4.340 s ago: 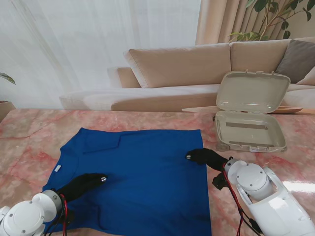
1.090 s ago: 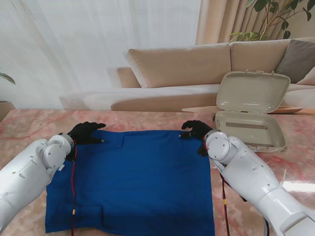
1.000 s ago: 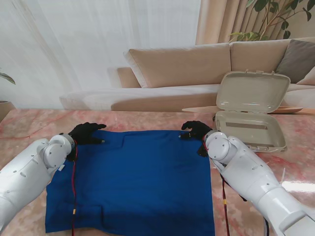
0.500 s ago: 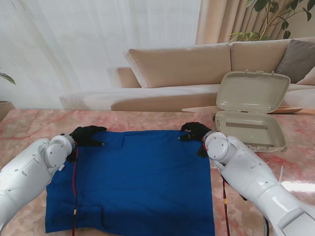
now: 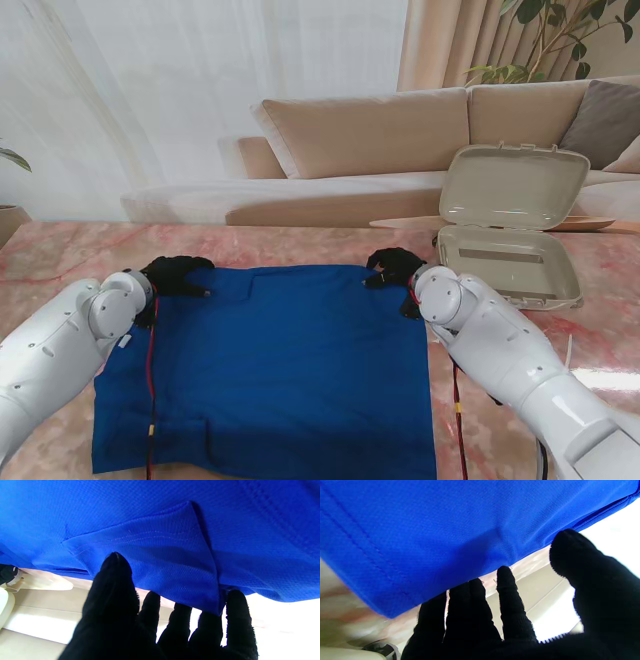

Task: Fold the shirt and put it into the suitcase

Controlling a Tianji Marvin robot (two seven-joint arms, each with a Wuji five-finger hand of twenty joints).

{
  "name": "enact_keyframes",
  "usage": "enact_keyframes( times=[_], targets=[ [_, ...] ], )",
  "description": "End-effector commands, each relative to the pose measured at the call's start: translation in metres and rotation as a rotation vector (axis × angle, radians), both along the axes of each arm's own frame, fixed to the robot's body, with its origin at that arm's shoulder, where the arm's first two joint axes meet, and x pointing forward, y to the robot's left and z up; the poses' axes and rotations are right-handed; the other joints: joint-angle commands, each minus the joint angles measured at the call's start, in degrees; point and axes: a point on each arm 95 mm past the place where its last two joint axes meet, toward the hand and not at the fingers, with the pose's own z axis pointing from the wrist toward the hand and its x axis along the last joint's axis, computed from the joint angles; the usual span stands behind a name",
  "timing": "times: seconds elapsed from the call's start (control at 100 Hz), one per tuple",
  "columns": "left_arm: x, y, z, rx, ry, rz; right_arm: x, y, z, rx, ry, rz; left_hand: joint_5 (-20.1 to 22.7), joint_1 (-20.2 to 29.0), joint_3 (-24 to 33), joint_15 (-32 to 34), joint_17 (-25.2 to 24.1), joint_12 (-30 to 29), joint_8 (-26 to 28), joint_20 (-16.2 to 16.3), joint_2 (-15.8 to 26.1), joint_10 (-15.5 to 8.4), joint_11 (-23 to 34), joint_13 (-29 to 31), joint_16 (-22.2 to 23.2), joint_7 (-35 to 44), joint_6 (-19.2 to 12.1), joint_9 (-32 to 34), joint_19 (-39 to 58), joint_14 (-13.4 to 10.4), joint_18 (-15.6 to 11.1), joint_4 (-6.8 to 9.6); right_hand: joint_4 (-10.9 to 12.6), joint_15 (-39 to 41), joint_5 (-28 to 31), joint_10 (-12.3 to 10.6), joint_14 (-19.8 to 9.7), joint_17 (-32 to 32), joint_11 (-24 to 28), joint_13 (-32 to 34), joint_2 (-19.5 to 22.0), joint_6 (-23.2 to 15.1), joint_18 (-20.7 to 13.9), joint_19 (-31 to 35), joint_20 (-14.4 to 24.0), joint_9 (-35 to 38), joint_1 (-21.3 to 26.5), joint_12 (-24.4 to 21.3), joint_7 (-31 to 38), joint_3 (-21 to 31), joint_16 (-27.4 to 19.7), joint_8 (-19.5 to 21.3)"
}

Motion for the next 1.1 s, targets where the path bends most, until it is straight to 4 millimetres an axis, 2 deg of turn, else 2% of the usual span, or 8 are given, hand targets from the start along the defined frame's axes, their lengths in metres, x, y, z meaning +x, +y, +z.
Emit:
enact_keyframes(
  times=[0.0, 0.17, 0.23, 0.29, 0.32, 0.37, 0.41, 1.09],
  targets=[
    [-0.0066, 0.0023, -0.0107, 0.012, 0.033, 0.002, -0.0027, -0.0012, -0.0058, -0.015, 0.021, 0.003, 1.00, 2.19, 0.78, 8.04, 1.01, 2.51, 1.67, 1.87, -1.49, -0.43, 3.04, 7.09, 3.59, 2.30, 1.83, 2.28, 3.27, -0.36, 1.17, -0.77, -0.98, 5.54, 1.17, 0.88, 3.78, 6.96, 2.85, 3.92, -2.68, -0.44, -4.14, 5.55, 0.95, 1.00, 1.17, 2.61, 0.70, 2.43, 3.28, -0.10],
    [-0.0088, 0.0026, -0.0126, 0.013, 0.045, 0.004, -0.0011, -0.0009, -0.0051, -0.044, 0.011, 0.022, 1.94, 3.37, 1.36, 13.94, 4.80, 7.49, 4.38, 5.68, -2.95, -2.23, 7.74, 12.14, 10.20, 6.67, 4.36, 6.68, 9.06, 0.10, 2.47, -0.55, -1.27, 13.36, 3.36, 1.51, 4.26, 13.26, 5.66, 7.89, -5.10, -0.62, -0.31, 11.66, 4.00, 3.33, 3.68, 5.90, 2.73, 4.74, 7.80, 0.70],
    [-0.0094, 0.0026, -0.0135, 0.012, 0.051, 0.005, -0.0004, -0.0006, -0.0049, -0.052, 0.008, 0.026, 1.92, 3.54, 1.80, 15.42, 5.93, 8.66, 4.95, 7.17, -3.36, -2.56, 8.99, 13.42, 11.93, 7.67, 5.00, 7.58, 11.19, -0.04, 2.91, -0.48, -1.37, 15.49, 4.29, 1.67, 4.24, 28.70, 6.38, 9.47, -5.88, -0.77, -10.59, 16.02, 5.56, 4.32, 4.93, 6.71, 3.56, 5.70, 9.29, 0.87],
    [-0.0099, 0.0026, -0.0141, 0.012, 0.055, 0.006, 0.0004, -0.0003, -0.0048, -0.058, 0.008, 0.030, 2.31, 3.55, 3.10, 17.16, 7.37, 10.11, 6.22, 9.21, -4.38, -3.05, 10.53, 15.12, 14.19, 9.72, 5.23, 8.80, 13.88, -0.05, 3.40, -0.42, -1.57, 17.46, 5.11, 1.87, 4.10, 14.60, 7.23, 10.88, -6.61, -0.94, 6.87, 1.23, 11.07, 5.07, 6.27, 7.97, 4.62, 6.74, 11.30, 0.74],
    [-0.0102, 0.0025, -0.0143, 0.013, 0.058, 0.005, 0.0009, -0.0001, -0.0047, -0.062, 0.008, 0.031, 2.14, -1.62, 14.12, 17.31, 7.93, 10.84, 6.85, 11.09, -7.15, -3.15, 10.80, 15.67, 15.85, 10.27, 5.36, 8.99, 14.63, -0.15, 3.39, -1.42, -1.59, 18.65, 5.50, 1.98, 4.01, 23.45, 7.64, 11.40, -7.22, -0.84, -1.71, 13.76, 14.25, 5.22, 7.18, 8.36, 5.03, 7.22, 12.18, 0.68],
    [-0.0106, 0.0024, -0.0146, 0.013, 0.061, 0.006, 0.0015, 0.0000, -0.0045, -0.070, 0.007, 0.035, 1.57, -4.14, 21.23, 20.00, 9.51, 12.10, 8.44, 12.97, -9.46, -3.64, 12.50, 16.93, 17.95, 12.67, 5.81, 9.22, 18.14, -0.29, 3.37, -1.95, -1.64, 20.43, 6.20, 2.17, 3.85, 6.44, 8.42, 12.64, -8.10, -0.93, 8.01, 14.77, 16.41, 5.95, 8.45, 8.88, 5.72, 7.87, 13.24, 0.86],
    [-0.0109, 0.0022, -0.0148, 0.012, 0.062, 0.006, 0.0018, 0.0001, -0.0045, -0.077, 0.007, 0.038, 1.38, -4.84, 24.36, 20.97, 10.46, 12.98, 9.44, 14.10, -10.61, -3.91, 13.26, 17.85, 19.51, 13.73, 5.88, 9.64, 19.55, -0.45, 3.35, -2.20, -1.72, 21.66, 6.70, 2.28, 3.60, 17.17, 8.94, 13.62, -8.72, -1.06, -0.79, 28.72, 9.66, 6.46, 9.72, 9.50, 6.40, 8.48, 14.31, 0.96],
    [-0.0154, -0.0015, -0.0112, -0.056, 0.075, 0.096, 0.0037, -0.0007, -0.0048, -0.073, 0.003, -0.025, 0.10, 8.79, 22.55, 36.67, 21.60, 37.35, 29.24, 23.44, -14.57, -7.12, 17.66, 27.88, 32.43, 36.11, 1.08, 21.27, 32.32, -2.48, 1.84, -4.46, -9.95, 36.93, 13.28, -1.50, 2.02, 33.67, 21.76, 40.34, -15.62, -9.01, -1.71, 49.70, 5.96, 27.44, 26.19, 23.80, 41.22, 17.04, 17.42, 1.20]
  ],
)
